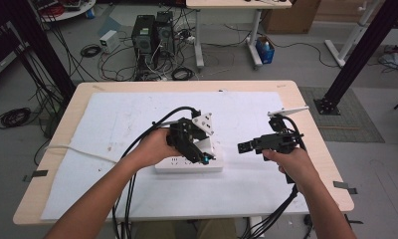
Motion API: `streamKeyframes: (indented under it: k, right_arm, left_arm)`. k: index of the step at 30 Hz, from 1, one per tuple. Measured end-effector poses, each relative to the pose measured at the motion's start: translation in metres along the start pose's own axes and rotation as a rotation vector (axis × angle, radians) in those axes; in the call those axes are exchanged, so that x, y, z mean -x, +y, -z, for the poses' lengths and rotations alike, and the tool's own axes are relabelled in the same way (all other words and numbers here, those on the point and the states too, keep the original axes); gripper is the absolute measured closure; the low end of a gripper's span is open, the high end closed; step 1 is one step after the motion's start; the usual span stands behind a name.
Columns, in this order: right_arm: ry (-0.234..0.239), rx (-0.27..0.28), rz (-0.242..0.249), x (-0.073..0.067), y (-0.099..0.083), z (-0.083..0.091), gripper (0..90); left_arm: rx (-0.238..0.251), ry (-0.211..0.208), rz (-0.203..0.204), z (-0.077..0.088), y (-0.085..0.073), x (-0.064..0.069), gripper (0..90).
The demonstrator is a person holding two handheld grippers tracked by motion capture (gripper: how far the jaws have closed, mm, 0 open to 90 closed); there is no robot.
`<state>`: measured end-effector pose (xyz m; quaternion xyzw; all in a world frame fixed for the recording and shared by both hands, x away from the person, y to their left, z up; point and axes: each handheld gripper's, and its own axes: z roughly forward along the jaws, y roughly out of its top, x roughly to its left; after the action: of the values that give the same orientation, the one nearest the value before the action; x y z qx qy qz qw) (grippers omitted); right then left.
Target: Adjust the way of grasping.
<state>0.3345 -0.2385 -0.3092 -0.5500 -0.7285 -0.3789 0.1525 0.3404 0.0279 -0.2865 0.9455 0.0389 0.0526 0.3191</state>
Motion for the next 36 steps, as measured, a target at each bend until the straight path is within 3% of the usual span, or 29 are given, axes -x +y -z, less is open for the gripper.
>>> streamKeyframes:
  k: [10,13,17,24,25,30,36]
  right_arm:
    - [0.091,0.004,-0.031,-0.006,0.002,-0.006,6.1]
    - [0.097,-0.003,-0.028,-0.007,0.003,-0.009,6.3]
    - [0.134,-0.002,-0.026,-0.008,0.003,-0.013,12.9]
    - [0.134,-0.023,-0.027,-0.012,0.004,-0.018,13.1]
    - [0.143,-0.027,-0.027,-0.013,0.005,-0.020,17.5]
    - [0.146,-0.042,-0.021,-0.014,0.005,-0.024,17.9]
    - [0.171,-0.057,-0.022,-0.015,0.005,-0.029,25.2]
  left_arm:
    - [0.031,0.000,-0.020,-0.007,0.007,0.003,42.5]
    - [0.040,0.002,-0.031,-0.011,0.009,0.004,42.5]
    - [0.050,0.000,-0.034,-0.016,0.011,0.006,42.5]
    - [0.063,-0.004,-0.051,-0.020,0.015,0.007,42.5]
    - [0.071,-0.008,-0.053,-0.023,0.016,0.009,42.5]
    - [0.074,-0.013,-0.064,-0.025,0.018,0.010,42.5]
    - [0.078,-0.010,-0.069,-0.025,0.018,0.012,42.5]
